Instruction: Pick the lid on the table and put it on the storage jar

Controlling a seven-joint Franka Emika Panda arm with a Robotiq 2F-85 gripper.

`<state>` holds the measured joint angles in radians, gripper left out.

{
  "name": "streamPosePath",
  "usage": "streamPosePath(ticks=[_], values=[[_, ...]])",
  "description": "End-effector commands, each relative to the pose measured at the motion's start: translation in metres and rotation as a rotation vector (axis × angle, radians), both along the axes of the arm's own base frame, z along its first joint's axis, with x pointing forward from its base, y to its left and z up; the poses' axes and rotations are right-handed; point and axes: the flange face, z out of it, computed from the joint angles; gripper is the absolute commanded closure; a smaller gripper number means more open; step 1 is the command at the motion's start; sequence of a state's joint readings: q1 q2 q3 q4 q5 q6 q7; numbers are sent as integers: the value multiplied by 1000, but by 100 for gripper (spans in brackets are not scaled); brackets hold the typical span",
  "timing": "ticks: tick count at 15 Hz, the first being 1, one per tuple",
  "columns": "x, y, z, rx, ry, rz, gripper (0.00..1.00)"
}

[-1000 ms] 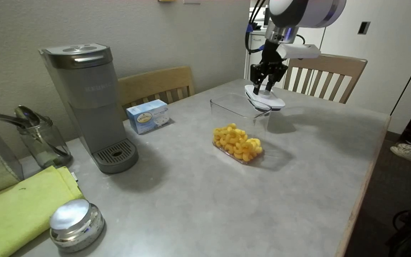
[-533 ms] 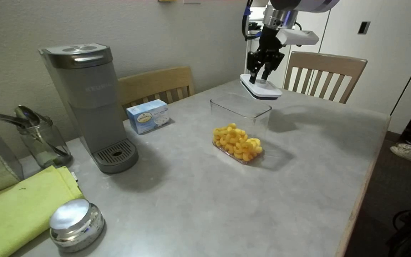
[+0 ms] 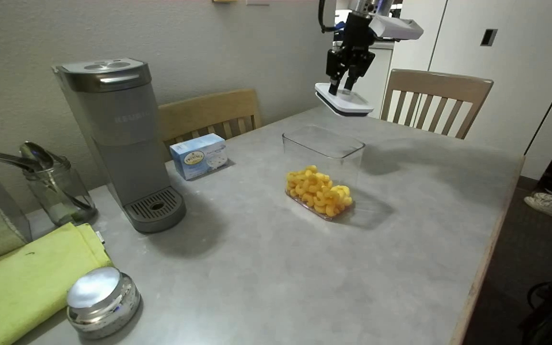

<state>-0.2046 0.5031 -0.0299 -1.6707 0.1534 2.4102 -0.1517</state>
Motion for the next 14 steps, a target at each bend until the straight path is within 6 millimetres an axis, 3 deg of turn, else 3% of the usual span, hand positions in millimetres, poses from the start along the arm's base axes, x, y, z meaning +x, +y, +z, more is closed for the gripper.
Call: streamPosePath(ticks=[1, 6, 14], values=[[1, 1, 18, 6, 9, 49, 73], [2, 18, 23, 8, 12, 44, 73], [9, 107, 19, 58, 13, 37, 73]])
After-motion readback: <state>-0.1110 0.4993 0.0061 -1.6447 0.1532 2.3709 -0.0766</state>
